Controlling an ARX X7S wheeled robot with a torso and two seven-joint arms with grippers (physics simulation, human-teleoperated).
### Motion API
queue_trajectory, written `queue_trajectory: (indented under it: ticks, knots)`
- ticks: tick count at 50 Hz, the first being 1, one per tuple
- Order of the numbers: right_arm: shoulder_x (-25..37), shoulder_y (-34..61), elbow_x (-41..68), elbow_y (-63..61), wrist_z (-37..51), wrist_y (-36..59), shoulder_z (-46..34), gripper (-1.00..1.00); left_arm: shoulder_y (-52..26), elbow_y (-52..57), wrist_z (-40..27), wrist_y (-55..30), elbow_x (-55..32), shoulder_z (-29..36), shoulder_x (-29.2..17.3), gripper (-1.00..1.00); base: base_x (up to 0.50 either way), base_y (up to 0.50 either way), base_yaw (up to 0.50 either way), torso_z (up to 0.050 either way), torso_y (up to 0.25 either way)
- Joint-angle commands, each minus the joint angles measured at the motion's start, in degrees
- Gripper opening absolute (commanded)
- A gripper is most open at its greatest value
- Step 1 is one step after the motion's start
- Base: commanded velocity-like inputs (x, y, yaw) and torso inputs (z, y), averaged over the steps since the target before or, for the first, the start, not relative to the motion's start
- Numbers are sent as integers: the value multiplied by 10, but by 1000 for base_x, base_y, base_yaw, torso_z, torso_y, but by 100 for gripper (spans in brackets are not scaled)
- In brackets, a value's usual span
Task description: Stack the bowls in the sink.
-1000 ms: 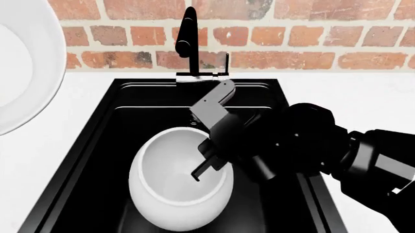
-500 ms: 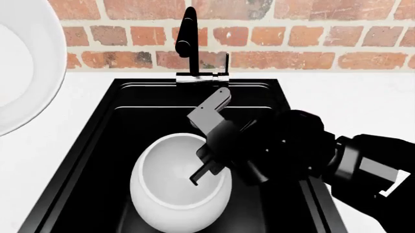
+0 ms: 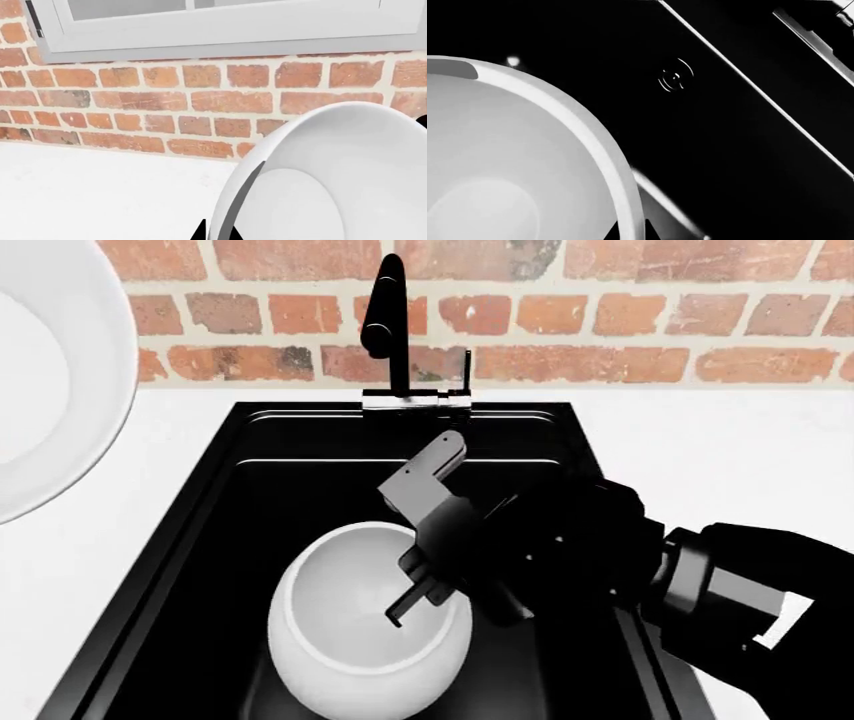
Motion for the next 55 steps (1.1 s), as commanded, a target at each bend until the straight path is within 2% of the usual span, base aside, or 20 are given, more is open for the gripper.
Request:
queue_trajectory:
  ticks: [1, 55]
  knots:
    - [-11, -6, -14, 15, -5, -3, -4, -100, -11, -1, -1, 1, 0, -2, -1, -100, 0, 0, 0, 0, 0]
    - [-63, -35, -60, 95, -37, -14, -41, -100, 0, 4, 4, 3, 2, -11, -8, -100, 0, 0, 0, 0, 0]
